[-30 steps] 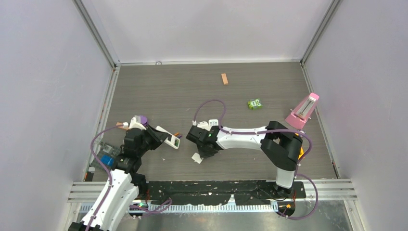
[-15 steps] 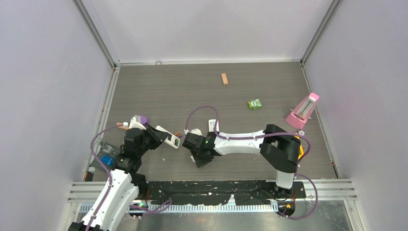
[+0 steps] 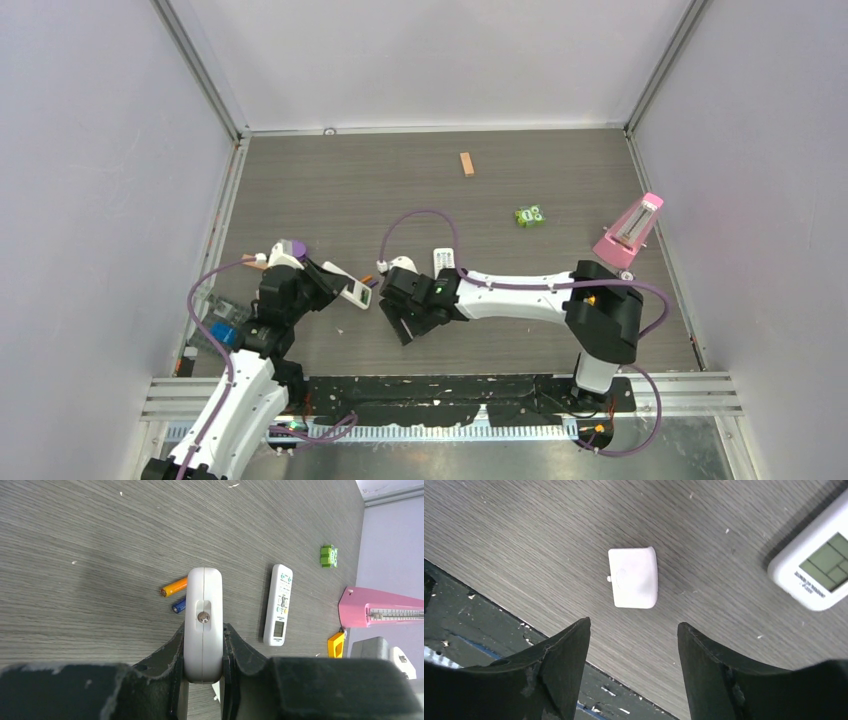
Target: Load the batteries into the remote control
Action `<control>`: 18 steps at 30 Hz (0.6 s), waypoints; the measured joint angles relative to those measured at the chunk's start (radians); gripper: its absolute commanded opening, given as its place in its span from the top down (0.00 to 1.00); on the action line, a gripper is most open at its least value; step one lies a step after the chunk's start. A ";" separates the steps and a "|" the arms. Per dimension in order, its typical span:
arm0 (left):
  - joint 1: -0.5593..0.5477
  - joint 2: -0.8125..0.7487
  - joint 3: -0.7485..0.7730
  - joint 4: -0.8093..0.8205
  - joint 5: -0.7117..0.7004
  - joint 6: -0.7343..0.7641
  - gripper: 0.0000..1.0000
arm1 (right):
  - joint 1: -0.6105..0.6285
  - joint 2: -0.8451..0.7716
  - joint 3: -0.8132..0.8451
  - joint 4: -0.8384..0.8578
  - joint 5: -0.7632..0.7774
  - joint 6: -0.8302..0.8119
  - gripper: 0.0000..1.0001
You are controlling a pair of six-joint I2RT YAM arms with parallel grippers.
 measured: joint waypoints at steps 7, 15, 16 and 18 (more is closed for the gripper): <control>0.001 0.004 0.000 -0.001 -0.004 0.002 1.00 | 0.008 0.111 0.065 -0.013 0.005 -0.106 0.30; 0.001 0.005 0.000 -0.001 -0.004 0.002 1.00 | 0.009 0.179 0.111 -0.032 0.001 -0.166 0.53; 0.001 0.005 0.000 -0.001 -0.004 0.002 1.00 | 0.009 0.187 0.118 -0.036 0.001 -0.170 0.60; 0.001 0.005 0.000 -0.001 -0.004 0.002 1.00 | 0.008 0.192 0.125 -0.041 -0.006 -0.163 0.67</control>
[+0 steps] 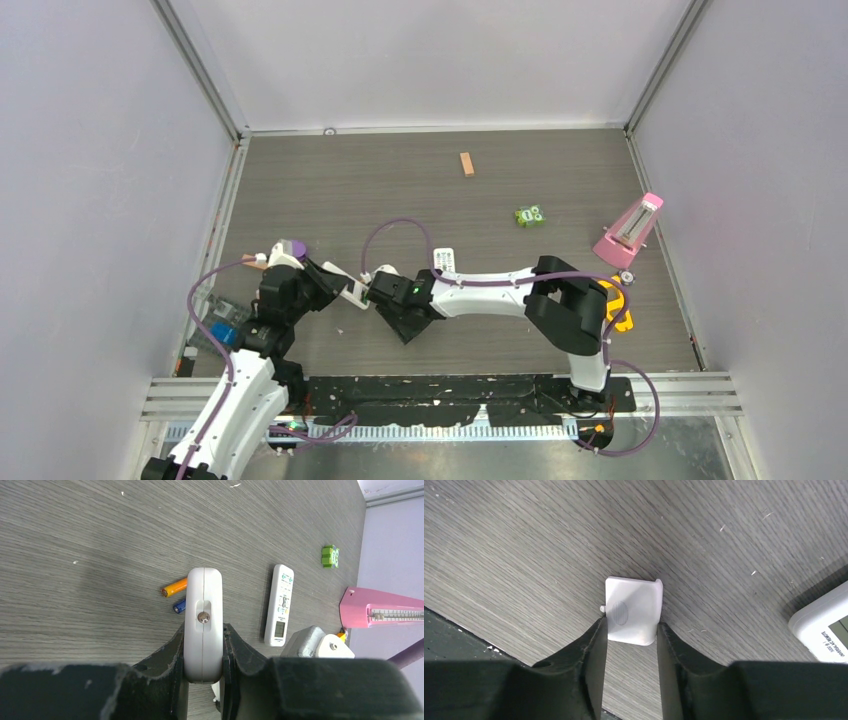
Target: Load the batteries into the remote control
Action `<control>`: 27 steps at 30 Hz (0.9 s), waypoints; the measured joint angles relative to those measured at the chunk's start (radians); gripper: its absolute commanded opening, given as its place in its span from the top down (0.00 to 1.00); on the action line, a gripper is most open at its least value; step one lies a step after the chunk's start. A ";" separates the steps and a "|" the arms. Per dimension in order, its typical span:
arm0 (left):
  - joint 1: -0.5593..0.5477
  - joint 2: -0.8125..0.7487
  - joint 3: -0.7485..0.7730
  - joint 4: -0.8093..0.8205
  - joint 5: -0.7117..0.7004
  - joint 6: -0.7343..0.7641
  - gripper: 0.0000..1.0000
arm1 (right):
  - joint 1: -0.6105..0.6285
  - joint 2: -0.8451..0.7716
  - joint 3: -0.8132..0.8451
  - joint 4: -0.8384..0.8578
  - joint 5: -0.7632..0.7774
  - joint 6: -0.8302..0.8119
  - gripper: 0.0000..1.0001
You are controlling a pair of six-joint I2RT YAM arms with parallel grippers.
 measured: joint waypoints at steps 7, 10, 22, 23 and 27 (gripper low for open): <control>0.000 -0.005 0.000 0.005 0.006 0.000 1.00 | -0.006 -0.002 -0.002 -0.001 -0.011 0.060 0.71; 0.000 -0.010 -0.007 0.048 0.024 -0.002 1.00 | -0.008 -0.024 -0.026 0.009 -0.008 0.110 0.71; 0.000 -0.001 -0.224 0.462 0.115 -0.087 1.00 | -0.126 -0.385 -0.177 0.137 0.004 0.454 0.70; 0.000 -0.003 -0.235 0.485 0.116 -0.095 1.00 | -0.139 -0.396 -0.177 0.156 0.006 0.488 0.70; 0.000 -0.048 -0.262 0.556 0.116 -0.123 1.00 | -0.164 -0.380 -0.177 0.210 0.008 0.616 0.70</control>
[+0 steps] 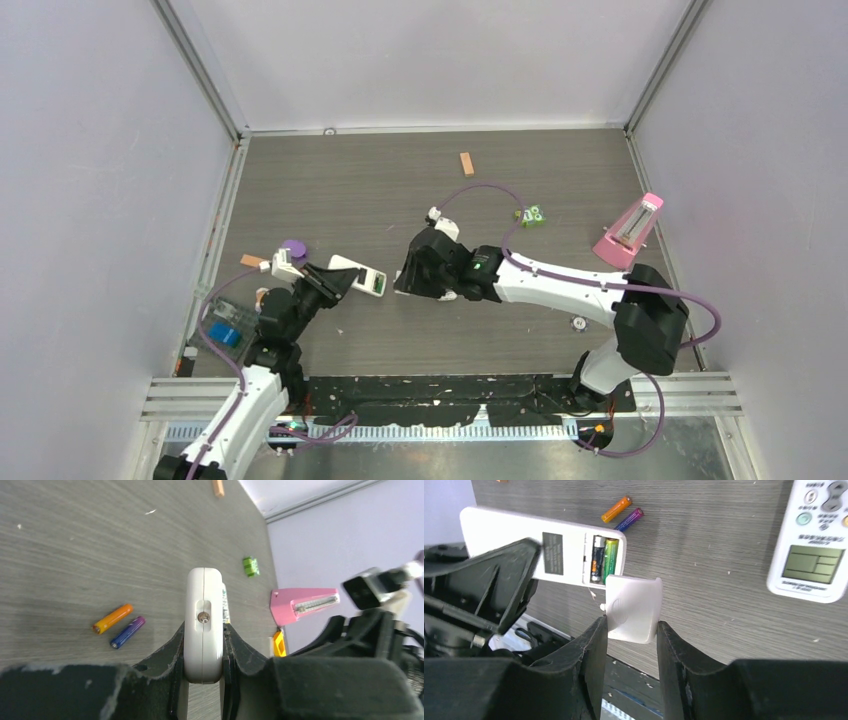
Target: Load the batteries into the remote control
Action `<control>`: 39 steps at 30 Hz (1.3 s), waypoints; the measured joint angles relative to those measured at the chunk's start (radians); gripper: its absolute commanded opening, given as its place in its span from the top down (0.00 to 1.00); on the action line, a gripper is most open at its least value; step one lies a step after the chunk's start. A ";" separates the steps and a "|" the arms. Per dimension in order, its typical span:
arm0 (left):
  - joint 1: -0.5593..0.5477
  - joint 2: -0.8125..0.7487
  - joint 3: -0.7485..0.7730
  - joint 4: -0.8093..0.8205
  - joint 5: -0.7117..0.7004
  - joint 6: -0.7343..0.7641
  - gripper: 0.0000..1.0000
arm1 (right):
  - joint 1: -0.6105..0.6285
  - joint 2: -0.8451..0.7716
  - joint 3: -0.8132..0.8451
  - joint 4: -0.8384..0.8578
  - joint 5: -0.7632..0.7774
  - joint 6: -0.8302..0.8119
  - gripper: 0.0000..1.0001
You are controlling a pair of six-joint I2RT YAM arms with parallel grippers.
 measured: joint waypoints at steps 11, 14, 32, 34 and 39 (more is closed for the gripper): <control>0.000 -0.079 -0.007 0.073 -0.008 -0.064 1.00 | 0.001 0.110 0.011 0.048 -0.012 0.227 0.70; 0.000 -0.071 -0.007 0.064 -0.008 -0.078 1.00 | 0.002 0.110 0.011 0.063 -0.013 0.247 0.70; 0.000 -0.039 -0.005 -0.015 0.011 -0.138 1.00 | 0.008 0.113 0.054 0.117 -0.017 0.269 0.69; 0.000 -0.039 -0.005 -0.015 0.015 -0.144 1.00 | 0.008 0.122 0.058 0.121 -0.023 0.270 0.69; 0.000 -0.042 -0.005 -0.016 0.019 -0.150 1.00 | 0.009 0.145 0.059 0.105 -0.027 0.269 0.69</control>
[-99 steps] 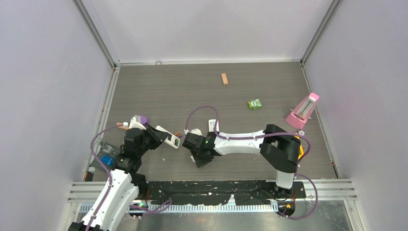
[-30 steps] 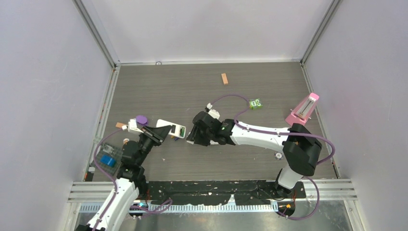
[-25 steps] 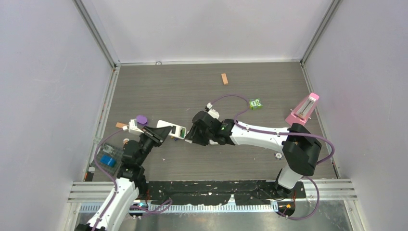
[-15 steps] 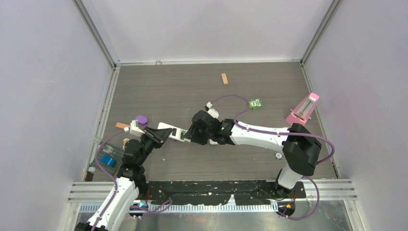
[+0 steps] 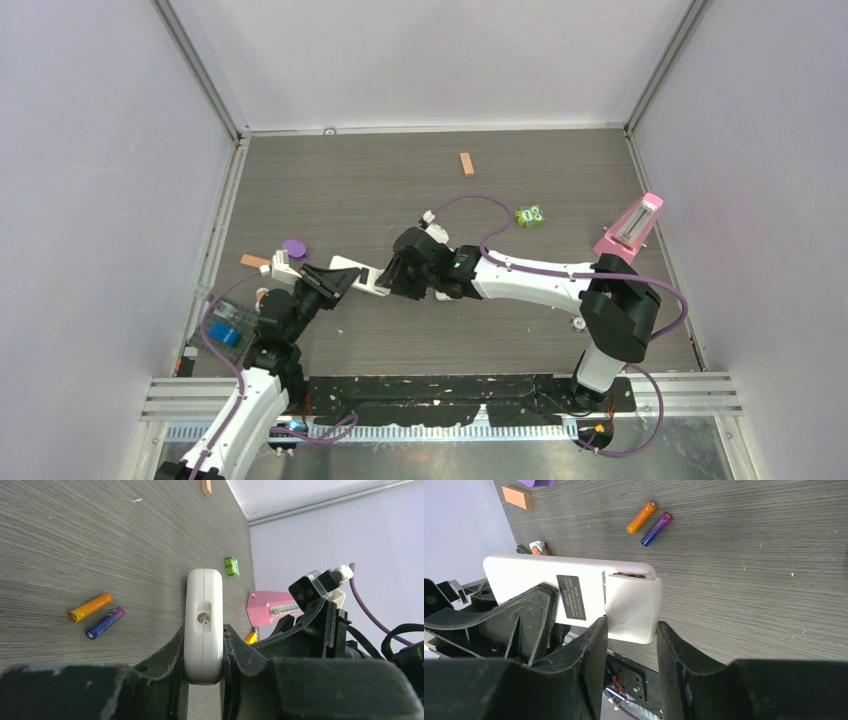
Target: Load the batteries into the remote control
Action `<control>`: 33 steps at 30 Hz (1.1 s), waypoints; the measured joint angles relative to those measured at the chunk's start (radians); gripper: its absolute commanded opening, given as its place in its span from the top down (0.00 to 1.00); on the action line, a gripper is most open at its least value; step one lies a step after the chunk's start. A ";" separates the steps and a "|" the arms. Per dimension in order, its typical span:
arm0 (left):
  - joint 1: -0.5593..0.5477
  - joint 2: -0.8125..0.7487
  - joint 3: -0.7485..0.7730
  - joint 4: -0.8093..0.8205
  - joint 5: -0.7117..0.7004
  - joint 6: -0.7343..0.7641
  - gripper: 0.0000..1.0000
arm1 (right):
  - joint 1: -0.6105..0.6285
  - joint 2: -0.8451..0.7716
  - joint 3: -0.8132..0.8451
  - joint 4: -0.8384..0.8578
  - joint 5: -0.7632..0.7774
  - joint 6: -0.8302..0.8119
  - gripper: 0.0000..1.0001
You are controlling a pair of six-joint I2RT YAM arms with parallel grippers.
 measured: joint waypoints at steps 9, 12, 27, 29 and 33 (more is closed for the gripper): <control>0.000 -0.008 0.000 -0.005 0.012 0.000 1.00 | 0.000 0.007 0.018 -0.020 -0.003 -0.006 0.65; 0.000 -0.008 0.002 -0.006 0.025 0.002 1.00 | 0.000 0.014 0.027 -0.019 -0.012 -0.010 0.64; 0.001 -0.015 0.016 -0.050 0.035 0.018 1.00 | 0.000 0.029 0.034 -0.023 -0.028 -0.018 0.65; 0.001 -0.015 0.017 -0.050 0.035 0.021 1.00 | 0.000 0.029 0.034 -0.029 -0.025 -0.021 0.65; 0.001 -0.016 0.017 -0.050 0.035 0.032 1.00 | 0.000 0.027 0.034 -0.045 -0.014 -0.026 0.65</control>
